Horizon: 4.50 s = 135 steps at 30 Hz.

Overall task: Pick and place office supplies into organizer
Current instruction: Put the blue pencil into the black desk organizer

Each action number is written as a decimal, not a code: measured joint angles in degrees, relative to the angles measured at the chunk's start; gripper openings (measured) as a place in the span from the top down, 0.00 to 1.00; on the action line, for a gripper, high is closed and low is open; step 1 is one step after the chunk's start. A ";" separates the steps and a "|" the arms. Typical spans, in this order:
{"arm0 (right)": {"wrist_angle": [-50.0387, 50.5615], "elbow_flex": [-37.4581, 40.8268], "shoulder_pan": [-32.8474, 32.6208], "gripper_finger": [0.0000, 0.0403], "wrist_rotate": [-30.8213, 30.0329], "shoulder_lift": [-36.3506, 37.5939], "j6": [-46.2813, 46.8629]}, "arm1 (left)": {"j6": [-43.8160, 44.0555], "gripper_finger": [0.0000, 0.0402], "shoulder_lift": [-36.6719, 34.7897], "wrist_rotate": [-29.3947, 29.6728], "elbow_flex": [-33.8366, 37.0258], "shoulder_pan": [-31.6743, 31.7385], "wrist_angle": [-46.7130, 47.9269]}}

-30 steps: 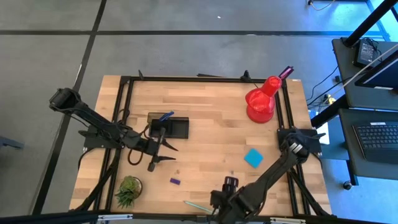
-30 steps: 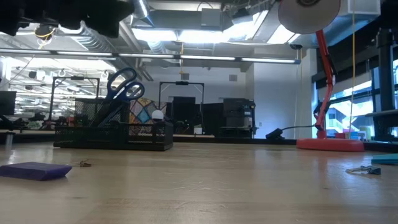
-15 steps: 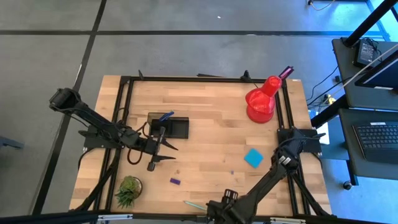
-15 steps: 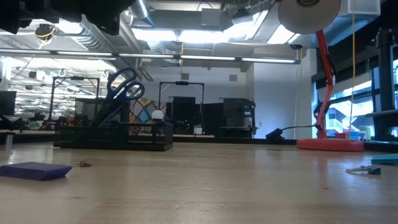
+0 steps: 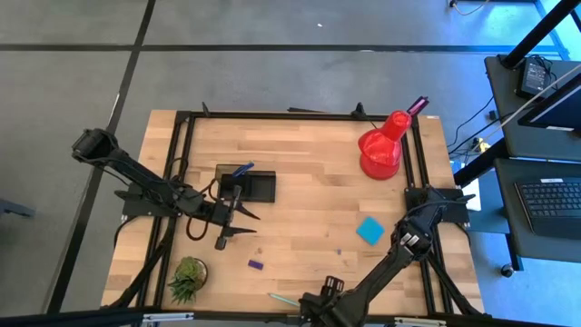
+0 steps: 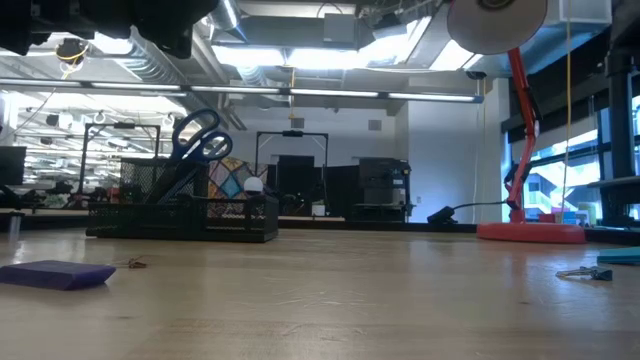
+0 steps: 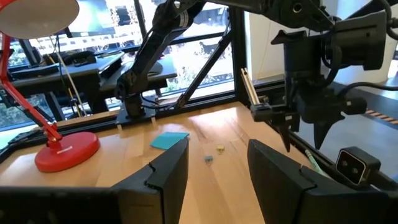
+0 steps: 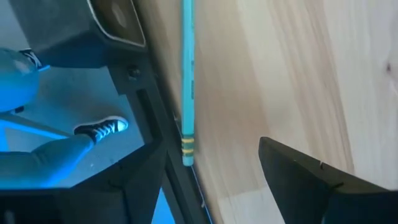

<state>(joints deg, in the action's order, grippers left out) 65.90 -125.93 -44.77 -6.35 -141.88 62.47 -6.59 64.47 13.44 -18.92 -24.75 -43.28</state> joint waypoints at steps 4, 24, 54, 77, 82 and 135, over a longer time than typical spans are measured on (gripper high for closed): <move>-0.63 0.00 -0.12 0.35 -1.10 0.00 -0.60 | 0.75 0.60 0.00 -0.01 0.00 0.00 0.68; -1.61 0.34 -0.24 0.35 1.20 -2.75 1.29 | 2.84 0.60 0.02 -0.01 0.00 0.00 3.27; 3.59 0.30 -0.72 0.52 1.52 -3.17 4.65 | 2.86 0.60 0.02 -0.03 0.00 0.00 3.24; 4.19 0.42 -0.09 0.58 -0.19 -3.15 -5.04 | 2.98 0.60 0.02 -0.03 0.00 -0.02 3.24; 4.27 0.44 0.19 0.58 -0.29 -3.15 -7.51 | 2.95 0.60 0.02 -0.03 0.00 0.00 3.26; 4.32 0.48 0.57 0.85 -0.11 -3.10 -10.09 | 2.94 0.60 0.02 -0.06 0.00 0.00 3.31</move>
<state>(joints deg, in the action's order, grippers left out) 70.21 -125.45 -44.21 -6.46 -144.99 52.38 -3.65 64.49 13.39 -18.92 -24.75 -39.97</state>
